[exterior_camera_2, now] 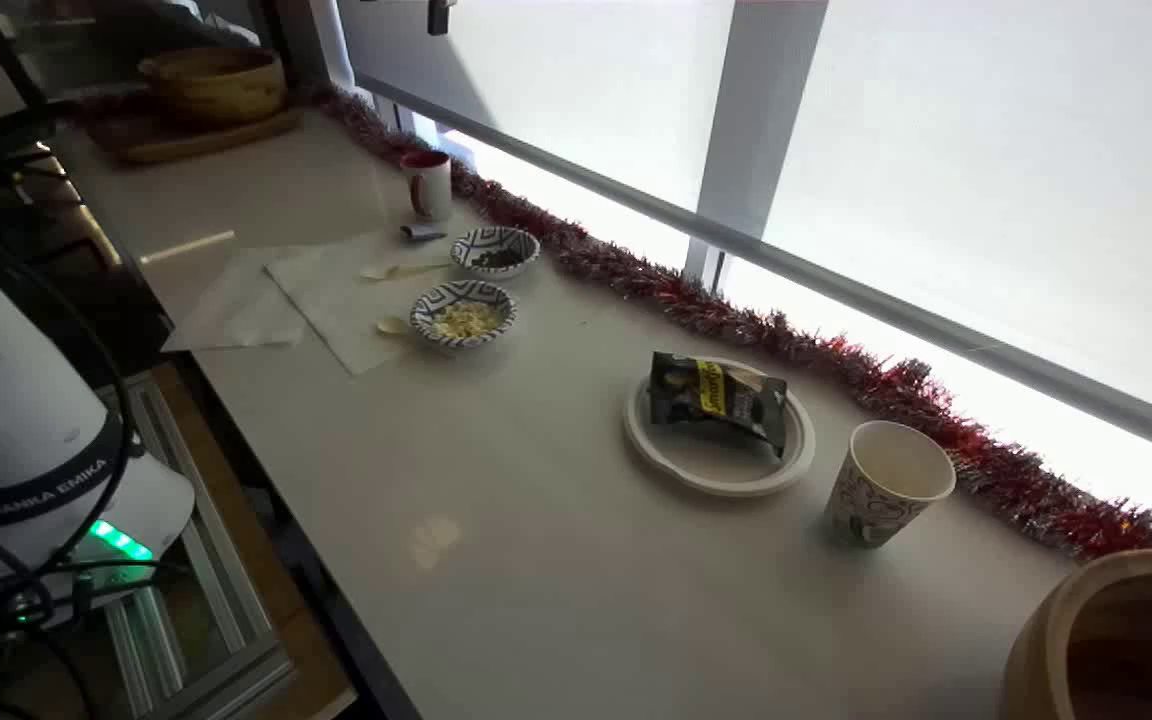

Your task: Move the bowl and mug to the right

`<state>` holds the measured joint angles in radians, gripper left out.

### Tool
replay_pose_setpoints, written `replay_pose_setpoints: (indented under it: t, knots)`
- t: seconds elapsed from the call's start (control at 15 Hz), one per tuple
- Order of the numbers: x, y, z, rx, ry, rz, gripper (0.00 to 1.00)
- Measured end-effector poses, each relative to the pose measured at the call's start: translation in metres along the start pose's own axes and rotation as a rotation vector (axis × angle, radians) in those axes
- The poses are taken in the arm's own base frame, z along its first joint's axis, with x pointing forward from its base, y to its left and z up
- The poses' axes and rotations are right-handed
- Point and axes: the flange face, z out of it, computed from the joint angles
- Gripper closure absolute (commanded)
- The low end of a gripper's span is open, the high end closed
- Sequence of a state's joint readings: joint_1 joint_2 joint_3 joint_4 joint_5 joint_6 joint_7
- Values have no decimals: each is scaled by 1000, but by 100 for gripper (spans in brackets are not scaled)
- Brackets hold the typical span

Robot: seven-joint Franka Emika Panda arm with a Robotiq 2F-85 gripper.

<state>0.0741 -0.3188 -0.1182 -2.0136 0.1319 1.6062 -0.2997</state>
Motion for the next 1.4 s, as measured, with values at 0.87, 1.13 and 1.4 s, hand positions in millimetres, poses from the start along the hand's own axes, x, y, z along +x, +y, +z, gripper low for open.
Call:
replay_pose_setpoints:
  t: [0.87, 1.13, 1.4]
  knots:
    - [12, -8, 3, -35, 53, 65, 0]
    - [57, -60, 45, -146, 158, 177, 0]
    - [93, -115, 116, -266, 186, 286, 0]
